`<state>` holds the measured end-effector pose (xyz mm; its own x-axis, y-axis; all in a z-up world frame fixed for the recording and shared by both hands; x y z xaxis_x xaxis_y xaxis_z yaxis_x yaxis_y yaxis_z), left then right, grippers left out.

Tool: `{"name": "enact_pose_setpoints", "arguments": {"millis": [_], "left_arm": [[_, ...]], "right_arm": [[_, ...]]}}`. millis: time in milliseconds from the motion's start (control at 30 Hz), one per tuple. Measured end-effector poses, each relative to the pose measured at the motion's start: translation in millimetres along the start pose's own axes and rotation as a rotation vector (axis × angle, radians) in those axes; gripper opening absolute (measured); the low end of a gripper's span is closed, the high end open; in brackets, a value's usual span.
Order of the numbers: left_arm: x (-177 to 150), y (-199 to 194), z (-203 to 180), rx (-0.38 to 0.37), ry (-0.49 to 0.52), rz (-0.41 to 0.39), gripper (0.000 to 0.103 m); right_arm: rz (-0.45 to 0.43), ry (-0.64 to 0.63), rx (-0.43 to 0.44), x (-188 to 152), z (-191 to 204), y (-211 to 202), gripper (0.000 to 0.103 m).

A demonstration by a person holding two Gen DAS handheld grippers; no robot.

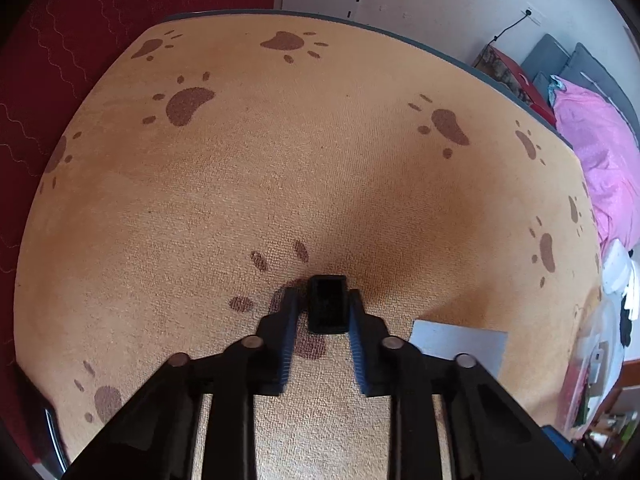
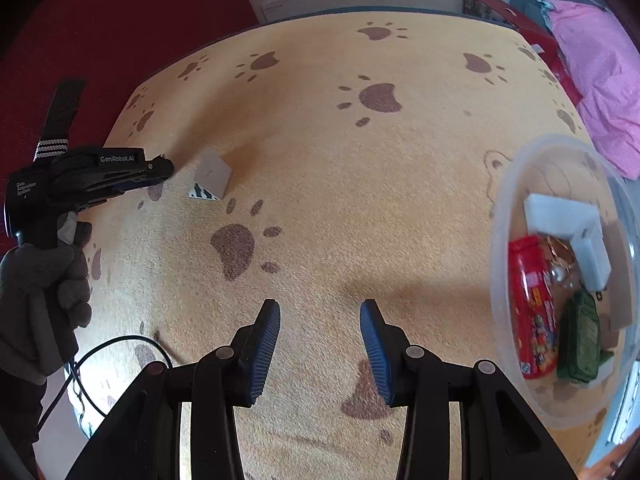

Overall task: Organize rigid objects
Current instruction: 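Grasp the white striped card with the right gripper while the left grasps the black cube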

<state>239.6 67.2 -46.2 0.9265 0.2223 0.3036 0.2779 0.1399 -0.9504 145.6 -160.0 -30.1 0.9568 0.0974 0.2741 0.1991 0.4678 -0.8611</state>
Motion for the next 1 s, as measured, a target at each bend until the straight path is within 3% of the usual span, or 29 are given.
{"name": "enact_pose_setpoints", "arguments": {"millis": [233,367,700,1000], "left_arm": [[-8.7,-11.4,10.0,0.002,0.007,-0.021,0.02],[-18.7,-18.2,17.5,0.0,0.003,-0.022,0.02],[-45.3,-23.1,39.9,0.004,-0.017,0.003,0.02],[-62.1,-23.7,52.6,0.012,-0.027,0.02,0.02]], "right_arm": [[0.002,-0.103,0.012,24.7,22.9,16.0,0.045],[-0.013,-0.17,0.02,45.1,35.6,24.1,0.054],[0.034,-0.366,0.05,75.0,70.4,57.7,0.055],[0.094,-0.558,-0.027,81.7,87.2,93.4,0.055]]}}
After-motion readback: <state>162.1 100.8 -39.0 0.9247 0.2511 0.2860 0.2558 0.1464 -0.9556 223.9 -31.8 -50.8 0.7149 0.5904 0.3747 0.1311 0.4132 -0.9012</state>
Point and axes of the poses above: each gripper's, at about its wrist camera, not at the fingertips, and y roughly the way its jaws point, z to its left, x to its top, the point moved 8 cm from there along y, roughly the way its jaws point, and after that the axes turned 15 degrees about x, right-handed, at the moved point
